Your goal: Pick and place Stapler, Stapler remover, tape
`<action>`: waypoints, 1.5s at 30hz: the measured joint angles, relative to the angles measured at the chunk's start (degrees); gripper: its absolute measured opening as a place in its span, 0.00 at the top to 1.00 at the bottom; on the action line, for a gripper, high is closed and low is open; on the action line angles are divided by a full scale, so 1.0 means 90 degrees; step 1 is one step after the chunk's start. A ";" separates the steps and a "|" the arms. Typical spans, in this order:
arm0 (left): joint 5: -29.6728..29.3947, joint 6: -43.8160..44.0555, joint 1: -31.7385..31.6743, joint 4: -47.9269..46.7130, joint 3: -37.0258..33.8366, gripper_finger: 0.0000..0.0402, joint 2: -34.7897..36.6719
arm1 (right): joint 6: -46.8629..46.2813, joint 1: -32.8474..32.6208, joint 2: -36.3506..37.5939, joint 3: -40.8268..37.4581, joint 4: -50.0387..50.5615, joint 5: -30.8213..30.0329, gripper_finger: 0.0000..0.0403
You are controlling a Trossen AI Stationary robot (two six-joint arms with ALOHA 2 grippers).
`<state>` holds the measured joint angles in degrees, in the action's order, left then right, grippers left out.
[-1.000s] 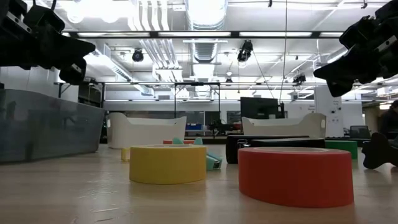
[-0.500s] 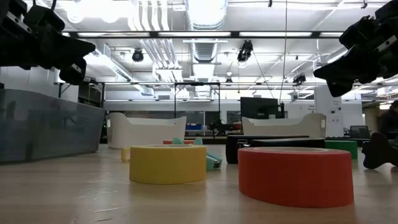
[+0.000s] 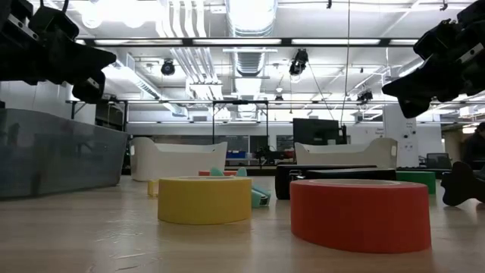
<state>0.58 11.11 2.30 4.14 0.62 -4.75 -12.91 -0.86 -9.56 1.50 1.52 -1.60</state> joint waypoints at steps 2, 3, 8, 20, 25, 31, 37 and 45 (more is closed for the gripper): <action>0.0000 0.0000 0.0000 0.0000 0.0000 0.97 0.0000 | 0.0000 0.0002 0.0002 0.0000 0.0000 0.0002 0.98; 0.0000 0.0000 -0.0001 0.0002 0.0000 0.97 0.0002 | 0.0002 0.0000 0.0000 0.0000 0.0000 -0.0001 0.98; 0.0002 0.0000 0.0000 0.0000 0.0000 0.97 0.0002 | 0.0000 0.0002 0.0001 0.0000 0.0000 0.0000 0.98; 0.0001 0.0000 -0.0002 0.0000 0.0000 0.97 0.0002 | 0.0001 0.0001 0.0001 0.0000 0.0000 -0.0001 0.98; 0.0002 0.0000 -0.0002 0.0000 0.0000 0.97 0.0000 | 0.0000 0.0000 0.0000 0.0000 -0.0021 -0.0001 0.98; 0.0002 0.0000 -0.0001 0.0001 0.0000 0.97 0.0002 | -0.1105 0.0002 -0.0005 0.0000 -0.0517 -0.0013 0.98; 0.0000 0.0000 -0.0002 0.0001 0.0000 0.97 0.0002 | -0.1434 0.0000 -0.0004 0.0000 -0.1122 0.0070 0.98; 0.0002 0.0000 -0.0002 0.0001 0.0000 0.97 0.0002 | -0.1944 -0.0022 -0.0067 0.0114 -0.1998 -0.0074 0.97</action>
<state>0.60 11.11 2.28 4.15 0.62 -4.74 -30.40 -1.06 -10.16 2.52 -16.46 -2.27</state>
